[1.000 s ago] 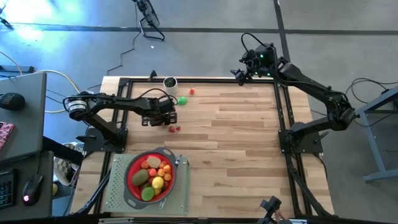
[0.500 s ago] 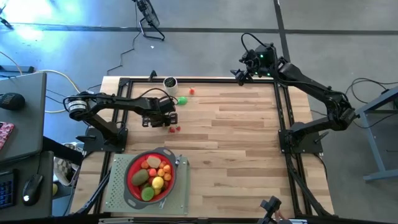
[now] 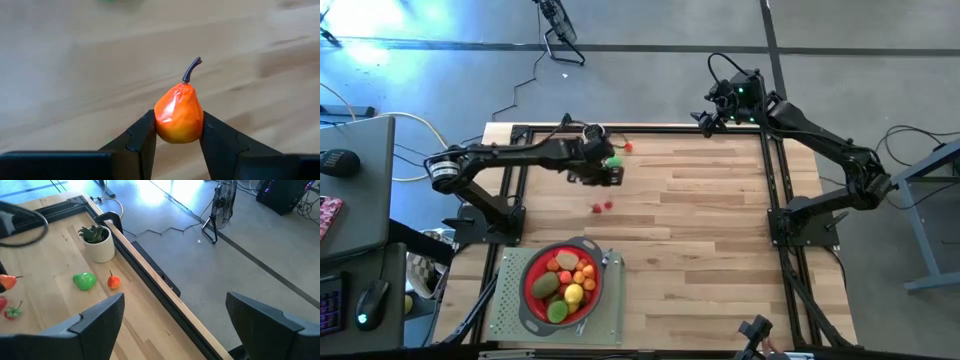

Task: Pick & Place Fruit
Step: Put the pear into the red strainer bowl on the shelf

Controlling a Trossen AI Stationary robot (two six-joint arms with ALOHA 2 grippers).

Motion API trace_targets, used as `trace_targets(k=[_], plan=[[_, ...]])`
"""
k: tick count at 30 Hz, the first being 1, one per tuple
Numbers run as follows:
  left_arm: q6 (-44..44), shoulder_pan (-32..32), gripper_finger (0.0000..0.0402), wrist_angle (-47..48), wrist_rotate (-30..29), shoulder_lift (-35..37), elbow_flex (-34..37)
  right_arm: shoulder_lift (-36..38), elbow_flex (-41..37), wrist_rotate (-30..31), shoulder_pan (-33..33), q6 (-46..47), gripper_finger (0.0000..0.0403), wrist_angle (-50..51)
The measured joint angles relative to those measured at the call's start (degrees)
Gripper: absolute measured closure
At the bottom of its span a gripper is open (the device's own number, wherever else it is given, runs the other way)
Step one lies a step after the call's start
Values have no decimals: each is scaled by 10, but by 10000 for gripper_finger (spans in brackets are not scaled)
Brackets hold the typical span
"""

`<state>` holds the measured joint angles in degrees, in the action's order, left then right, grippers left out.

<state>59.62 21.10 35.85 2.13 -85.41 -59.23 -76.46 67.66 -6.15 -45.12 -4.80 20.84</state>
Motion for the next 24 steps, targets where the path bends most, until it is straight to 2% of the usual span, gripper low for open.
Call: trace_targets(k=[11,18,24], plan=[[-115,0,275,98,0,0,-225,0,0,0,0,0,62,0],[-189,-1,275,128,1,1,-334,0,0,0,0,0,62,0],[-171,-14,275,166,52,1,-390,0,0,0,0,0,62,-1]])
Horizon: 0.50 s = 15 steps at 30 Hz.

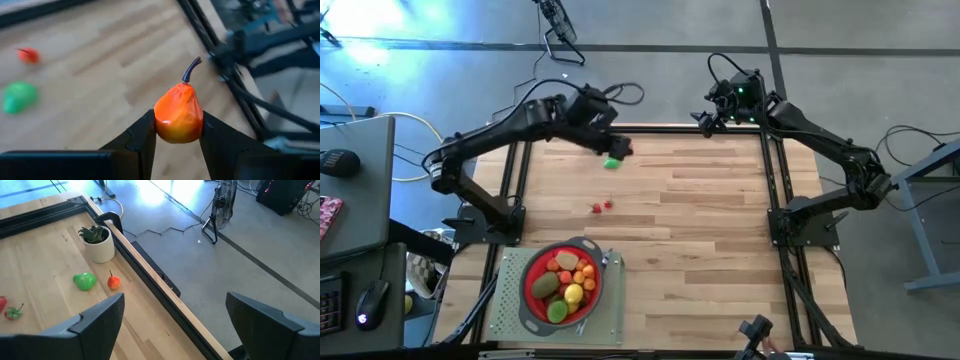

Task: Pick & Place Fruit
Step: Put the pear into the red strainer bowl on the shelf

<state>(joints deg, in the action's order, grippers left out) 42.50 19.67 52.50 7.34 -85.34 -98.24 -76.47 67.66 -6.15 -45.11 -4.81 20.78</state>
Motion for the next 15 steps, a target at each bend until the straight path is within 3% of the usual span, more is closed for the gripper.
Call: trace_targets(k=[5,15], plan=[[39,-64,275,14,28,0,-21,0,0,0,0,-20,62,0],[257,-224,275,18,26,0,-25,0,0,0,0,-24,62,0]])
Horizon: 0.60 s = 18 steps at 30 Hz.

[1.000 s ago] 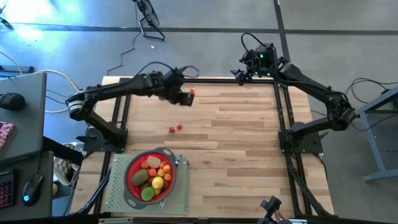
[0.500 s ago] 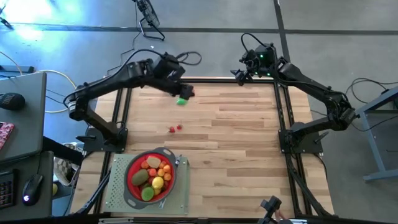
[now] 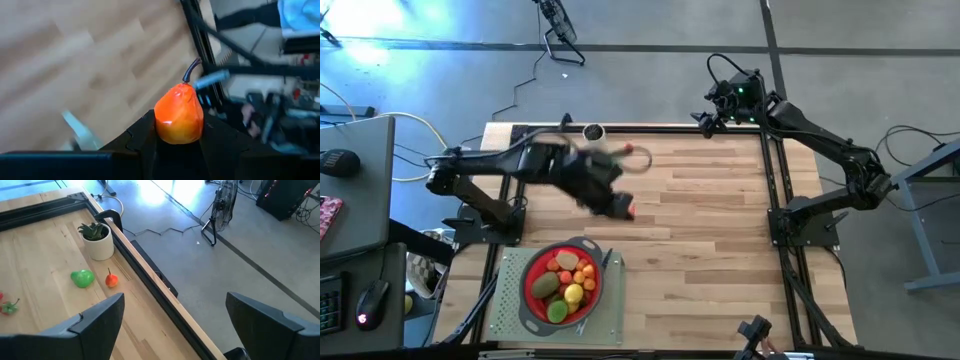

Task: Pick & Place Fruit
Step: Put the pear into the red strainer bowl on the shelf

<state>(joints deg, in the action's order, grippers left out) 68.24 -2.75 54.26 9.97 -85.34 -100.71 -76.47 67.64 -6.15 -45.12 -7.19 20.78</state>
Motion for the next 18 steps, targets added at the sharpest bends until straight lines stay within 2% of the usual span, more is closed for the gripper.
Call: trace_targets(k=[8,14,18], plan=[[185,-152,275,6,-12,0,0,0,0,0,1,57,62,0],[366,-252,275,75,-35,0,0,0,0,0,2,88,62,0],[459,-301,275,125,-74,0,0,-13,0,0,2,89,62,4]])
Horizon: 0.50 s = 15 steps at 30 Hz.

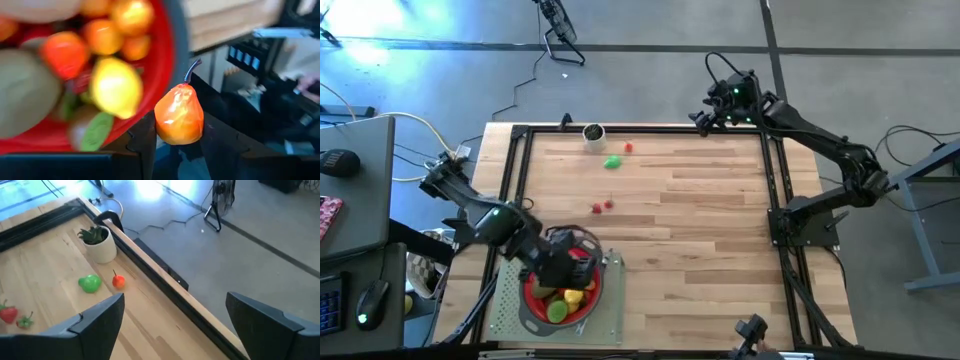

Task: Pick & Place Fruit
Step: Put the pear into the red strainer bowl on the shelf

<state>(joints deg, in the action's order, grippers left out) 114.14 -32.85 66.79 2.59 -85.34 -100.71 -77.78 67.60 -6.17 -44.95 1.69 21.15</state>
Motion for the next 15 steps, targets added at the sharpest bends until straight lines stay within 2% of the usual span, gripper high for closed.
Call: trace_targets(k=[7,15], plan=[[69,-41,275,48,-21,0,0,-50,0,-4,0,0,62,15],[33,-39,274,49,-21,0,0,-90,0,-42,1,-32,62,20]])
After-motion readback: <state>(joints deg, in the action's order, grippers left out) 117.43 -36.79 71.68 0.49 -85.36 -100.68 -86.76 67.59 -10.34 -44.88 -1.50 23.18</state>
